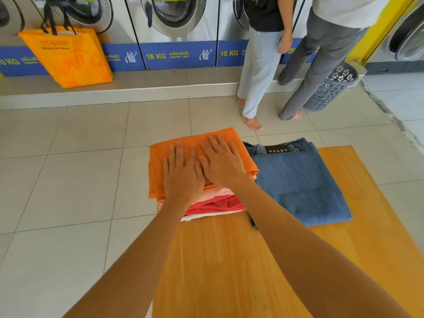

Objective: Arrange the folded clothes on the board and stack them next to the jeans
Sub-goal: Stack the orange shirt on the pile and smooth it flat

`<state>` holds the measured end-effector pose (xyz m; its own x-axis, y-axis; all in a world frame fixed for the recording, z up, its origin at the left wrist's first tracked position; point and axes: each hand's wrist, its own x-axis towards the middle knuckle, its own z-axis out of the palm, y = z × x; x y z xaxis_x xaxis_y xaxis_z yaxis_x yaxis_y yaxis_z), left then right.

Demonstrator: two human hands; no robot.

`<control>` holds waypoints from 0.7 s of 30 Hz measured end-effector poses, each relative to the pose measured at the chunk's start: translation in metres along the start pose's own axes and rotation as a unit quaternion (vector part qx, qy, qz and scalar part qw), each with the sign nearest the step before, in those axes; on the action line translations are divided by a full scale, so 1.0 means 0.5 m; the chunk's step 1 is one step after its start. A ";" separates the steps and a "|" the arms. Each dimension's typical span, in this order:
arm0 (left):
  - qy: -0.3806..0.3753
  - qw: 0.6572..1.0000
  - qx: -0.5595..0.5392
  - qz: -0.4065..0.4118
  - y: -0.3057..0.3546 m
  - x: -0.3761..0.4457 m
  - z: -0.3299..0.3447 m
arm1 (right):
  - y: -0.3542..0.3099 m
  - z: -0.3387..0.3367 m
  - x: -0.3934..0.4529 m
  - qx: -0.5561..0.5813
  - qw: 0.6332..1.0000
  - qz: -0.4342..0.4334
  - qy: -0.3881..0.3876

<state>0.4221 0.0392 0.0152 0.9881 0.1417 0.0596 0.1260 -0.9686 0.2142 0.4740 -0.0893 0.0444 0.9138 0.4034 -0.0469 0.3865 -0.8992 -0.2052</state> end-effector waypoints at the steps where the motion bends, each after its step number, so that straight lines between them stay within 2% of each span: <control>1: 0.005 1.000 -0.018 -0.010 -0.020 0.003 0.000 | 0.015 0.013 0.007 0.004 1.000 0.006 -0.021; 4: -0.009 0.997 -0.049 -0.057 -0.066 0.024 -0.002 | 0.054 0.030 0.031 0.012 0.998 0.041 -0.040; 8: -0.071 0.986 -0.075 -0.132 -0.110 0.041 -0.016 | 0.089 0.021 0.052 0.058 0.989 0.115 -0.077; 11: -0.111 0.976 -0.056 -0.179 -0.127 0.050 -0.041 | 0.095 0.002 0.058 0.039 0.978 0.195 -0.059; 12: -0.096 0.978 -0.050 -0.178 -0.121 0.058 -0.050 | 0.083 -0.003 0.057 0.021 0.983 0.182 -0.027; 14: -0.028 0.989 -0.059 -0.132 -0.083 0.078 -0.063 | 0.043 -0.004 0.051 0.007 0.996 0.075 0.038; 16: 0.015 0.996 -0.069 -0.049 -0.033 0.086 -0.064 | 0.003 0.009 0.044 0.002 0.999 -0.034 0.016; 17: 0.004 0.998 -0.068 -0.016 -0.016 0.079 -0.056 | -0.006 0.019 0.039 -0.009 0.998 -0.057 -0.012; 19: -0.029 0.998 -0.051 0.010 -0.013 0.054 -0.028 | 0.008 0.029 0.037 -0.021 0.999 -0.031 -0.038; 21: -0.020 0.999 -0.041 0.010 -0.039 0.031 -0.006 | 0.047 0.023 0.035 -0.009 0.999 0.030 -0.033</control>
<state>0.4349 0.0608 0.0150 0.9933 0.1124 0.0268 0.0997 -0.9508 0.2934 0.4975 -0.1012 0.0274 0.9249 0.3595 -0.1238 0.3347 -0.9243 -0.1832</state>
